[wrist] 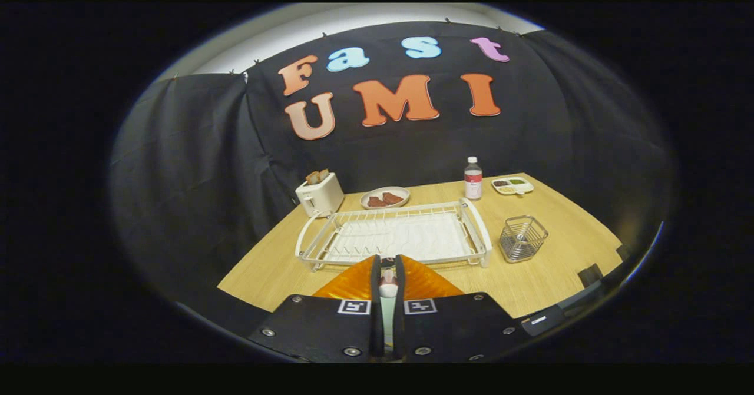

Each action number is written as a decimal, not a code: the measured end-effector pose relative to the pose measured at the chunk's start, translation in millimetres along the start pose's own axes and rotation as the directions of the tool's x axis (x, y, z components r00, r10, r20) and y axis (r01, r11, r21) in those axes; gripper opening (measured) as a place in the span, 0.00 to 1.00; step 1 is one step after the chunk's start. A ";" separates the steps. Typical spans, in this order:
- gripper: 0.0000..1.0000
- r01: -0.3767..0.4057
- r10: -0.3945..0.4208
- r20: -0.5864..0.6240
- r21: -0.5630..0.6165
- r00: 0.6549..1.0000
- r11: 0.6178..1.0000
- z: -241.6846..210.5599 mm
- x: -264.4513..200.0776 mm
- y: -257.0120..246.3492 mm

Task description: Take the plate from the dish rack, then take the spoon from the basket and place it into the plate.

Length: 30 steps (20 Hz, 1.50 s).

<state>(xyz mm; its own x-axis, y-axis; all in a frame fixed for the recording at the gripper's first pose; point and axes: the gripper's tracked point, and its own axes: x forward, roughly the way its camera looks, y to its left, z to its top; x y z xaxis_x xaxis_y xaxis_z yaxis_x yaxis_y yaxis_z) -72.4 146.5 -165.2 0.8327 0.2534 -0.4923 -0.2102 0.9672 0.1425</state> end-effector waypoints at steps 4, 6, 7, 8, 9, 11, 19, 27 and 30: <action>0.06 -0.027 0.027 -0.040 -0.006 0.999 1.000 -27.7 14.0 4.6; 0.06 -0.036 0.035 -0.062 -0.021 0.997 0.999 -41.8 24.6 0.9; 0.06 -0.038 0.036 -0.071 -0.024 0.997 0.999 -48.3 29.6 -2.0; 0.06 -0.041 0.039 -0.073 -0.024 0.997 0.999 -52.8 33.0 -4.4; 0.06 -0.041 0.039 -0.070 -0.021 0.997 0.999 -56.1 36.4 -7.1; 0.06 -0.046 0.045 -0.081 -0.016 0.996 0.999 -65.9 42.6 -10.5; 0.11 -0.040 0.029 -0.145 -0.075 0.989 0.996 -99.9 55.2 -19.2; 0.52 0.036 -0.053 -0.177 -0.100 0.983 0.994 -96.1 58.0 -36.4; 0.88 0.080 -0.095 -0.155 -0.103 0.983 0.991 -77.9 55.2 -50.5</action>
<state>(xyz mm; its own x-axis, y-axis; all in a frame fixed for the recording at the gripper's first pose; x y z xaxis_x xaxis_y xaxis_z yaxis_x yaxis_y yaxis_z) -55.7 112.8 -266.4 0.7595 0.1596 -0.6306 -0.1948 0.9807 0.0136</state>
